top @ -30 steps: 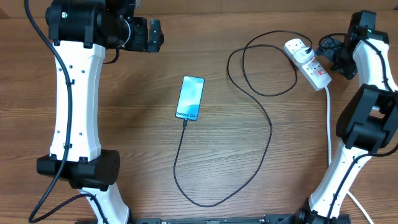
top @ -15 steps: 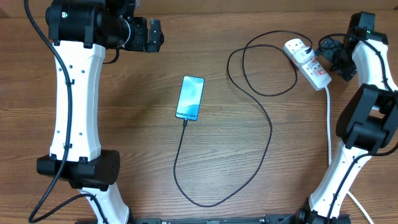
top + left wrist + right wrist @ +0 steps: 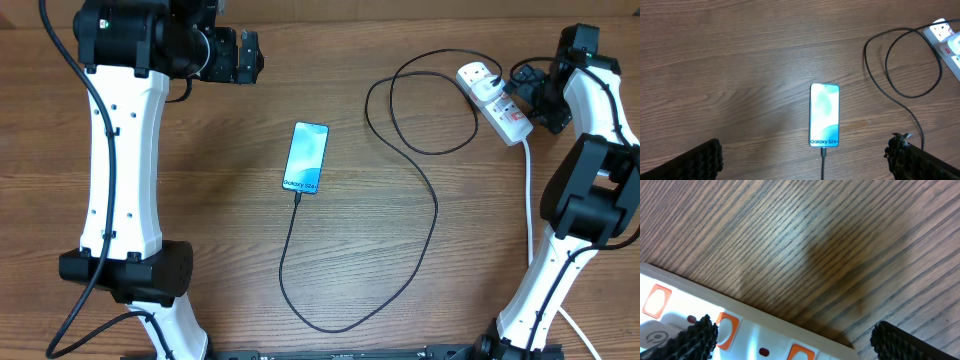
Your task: Plug charger to phone and switch on socket
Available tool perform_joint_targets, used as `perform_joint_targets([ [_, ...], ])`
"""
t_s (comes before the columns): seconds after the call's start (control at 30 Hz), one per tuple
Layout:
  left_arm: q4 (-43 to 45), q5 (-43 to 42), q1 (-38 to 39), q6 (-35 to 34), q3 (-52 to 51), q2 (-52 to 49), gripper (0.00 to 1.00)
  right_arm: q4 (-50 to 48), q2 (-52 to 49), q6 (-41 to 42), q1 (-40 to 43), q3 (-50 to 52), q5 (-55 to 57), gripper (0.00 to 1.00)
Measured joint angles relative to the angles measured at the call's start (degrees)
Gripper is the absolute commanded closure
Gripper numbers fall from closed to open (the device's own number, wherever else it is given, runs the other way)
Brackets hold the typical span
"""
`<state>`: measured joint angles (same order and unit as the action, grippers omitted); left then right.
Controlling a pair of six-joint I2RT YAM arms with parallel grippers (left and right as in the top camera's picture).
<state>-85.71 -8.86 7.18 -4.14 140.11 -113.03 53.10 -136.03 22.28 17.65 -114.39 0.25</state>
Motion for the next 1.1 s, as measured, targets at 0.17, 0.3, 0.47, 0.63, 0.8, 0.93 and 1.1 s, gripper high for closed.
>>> perform_joint_targets([
  [0.17,-0.02,0.13,0.0,0.0,0.0,0.0,0.0,-0.17,-0.02,-0.02,0.0,0.52,0.02,0.0],
  [0.3,0.0,0.13,0.0,0.0,0.0,0.0,0.0,-0.52,-0.02,-0.02,0.0,0.52,0.0,0.0],
  [0.47,-0.02,0.13,0.0,0.0,0.0,0.0,0.0,-0.57,-0.02,-0.02,-0.02,0.98,-0.02,0.0],
  [0.63,0.0,0.13,0.0,0.0,0.0,0.0,0.0,-1.88,-0.02,0.33,0.11,2.12,0.0,0.0],
  [0.8,0.0,0.13,0.0,0.0,0.0,0.0,0.0,-2.16,-0.02,0.57,0.31,2.36,-0.09,0.0],
  [0.93,0.0,0.13,0.0,0.0,0.0,0.0,0.0,-2.27,-0.02,0.59,0.35,2.45,-0.7,0.0],
  [1.1,0.0,0.13,0.0,0.0,0.0,0.0,0.0,-2.36,-0.02,0.63,0.37,2.45,-1.79,0.0],
])
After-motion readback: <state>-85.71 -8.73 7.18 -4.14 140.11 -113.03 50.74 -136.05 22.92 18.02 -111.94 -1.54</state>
